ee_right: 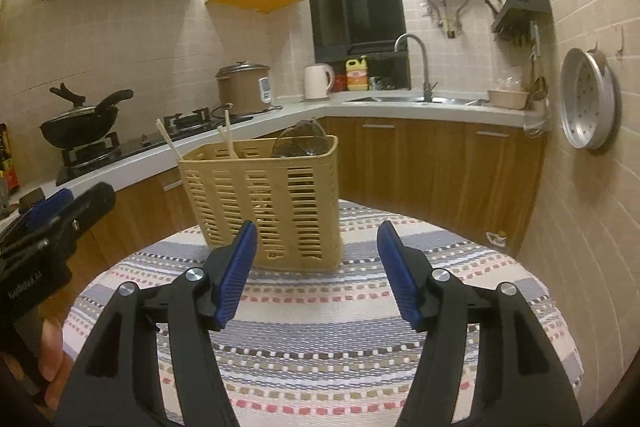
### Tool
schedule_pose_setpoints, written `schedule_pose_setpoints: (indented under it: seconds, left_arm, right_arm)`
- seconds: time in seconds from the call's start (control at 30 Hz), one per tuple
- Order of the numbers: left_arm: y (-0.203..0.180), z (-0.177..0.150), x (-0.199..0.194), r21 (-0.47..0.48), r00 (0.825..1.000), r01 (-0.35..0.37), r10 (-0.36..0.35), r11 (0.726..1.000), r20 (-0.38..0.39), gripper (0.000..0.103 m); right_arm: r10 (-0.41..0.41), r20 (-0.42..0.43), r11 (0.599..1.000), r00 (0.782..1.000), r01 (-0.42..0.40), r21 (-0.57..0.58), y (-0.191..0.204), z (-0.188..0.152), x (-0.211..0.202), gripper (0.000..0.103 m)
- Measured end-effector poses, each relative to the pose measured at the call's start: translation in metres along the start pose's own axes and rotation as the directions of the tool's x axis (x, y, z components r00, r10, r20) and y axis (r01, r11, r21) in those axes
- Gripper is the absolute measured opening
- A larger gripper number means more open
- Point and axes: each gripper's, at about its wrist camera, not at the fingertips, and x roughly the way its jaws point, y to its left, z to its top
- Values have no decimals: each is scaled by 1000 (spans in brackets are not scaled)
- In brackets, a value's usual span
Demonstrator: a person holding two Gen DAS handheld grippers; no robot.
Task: Organize utensils
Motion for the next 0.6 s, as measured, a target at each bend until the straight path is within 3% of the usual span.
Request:
schedule_pose_setpoints:
  seconds: [0.2, 0.6]
  left_arm:
    - [2, -11, 2, -4, 1000, 0, 1, 1000, 13, 91]
    - [-2, -21, 13, 31, 1000, -9, 10, 999, -18, 91]
  right_arm:
    - [-41, 45, 999, 998, 42, -19, -2, -4, -5, 65]
    - [-67, 58, 997, 996, 68, -24, -8, -8, -6, 71]
